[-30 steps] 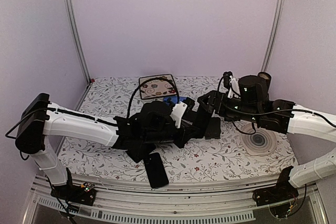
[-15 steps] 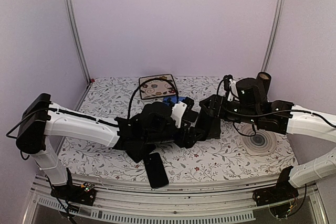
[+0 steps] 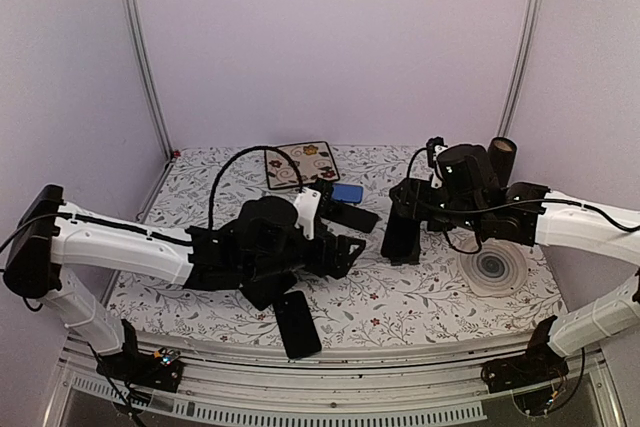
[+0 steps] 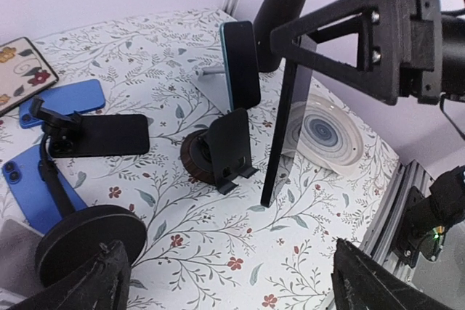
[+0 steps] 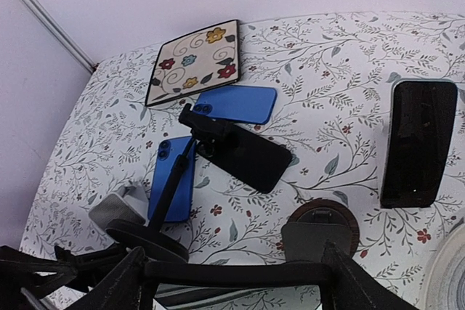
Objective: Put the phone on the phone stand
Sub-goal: Pass from the left arm to the right, then place the phone on the phone stand.
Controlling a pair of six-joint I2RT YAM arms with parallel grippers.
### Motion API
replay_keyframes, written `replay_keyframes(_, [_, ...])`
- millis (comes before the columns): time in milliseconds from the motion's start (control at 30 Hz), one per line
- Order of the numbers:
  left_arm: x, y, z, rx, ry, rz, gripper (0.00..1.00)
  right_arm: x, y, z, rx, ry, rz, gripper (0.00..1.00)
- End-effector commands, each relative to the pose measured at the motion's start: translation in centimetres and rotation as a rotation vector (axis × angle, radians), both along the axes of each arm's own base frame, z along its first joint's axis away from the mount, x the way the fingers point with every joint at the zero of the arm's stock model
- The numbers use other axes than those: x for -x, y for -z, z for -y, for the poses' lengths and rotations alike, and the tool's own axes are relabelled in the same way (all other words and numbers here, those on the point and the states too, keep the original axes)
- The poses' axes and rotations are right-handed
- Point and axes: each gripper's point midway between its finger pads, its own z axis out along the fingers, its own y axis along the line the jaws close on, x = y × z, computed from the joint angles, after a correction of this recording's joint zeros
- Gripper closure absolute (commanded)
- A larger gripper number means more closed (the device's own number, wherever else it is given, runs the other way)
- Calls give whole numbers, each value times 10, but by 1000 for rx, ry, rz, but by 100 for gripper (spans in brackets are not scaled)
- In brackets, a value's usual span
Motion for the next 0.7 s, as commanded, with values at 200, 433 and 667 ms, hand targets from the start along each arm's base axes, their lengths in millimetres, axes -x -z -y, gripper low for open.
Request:
replay_keyframes(200, [-10,0,-49,-14,-124,-14,3,-29,-3,21,116,163,129,80])
replay_keyframes(433, [-18,-3,-69,12,-156,-30,3,-33,18,26,153,191,151,80])
replay_keyframes(667, [-21,-2,-80,29,-178,-41,3,-37,35,20,172,194,162,80])
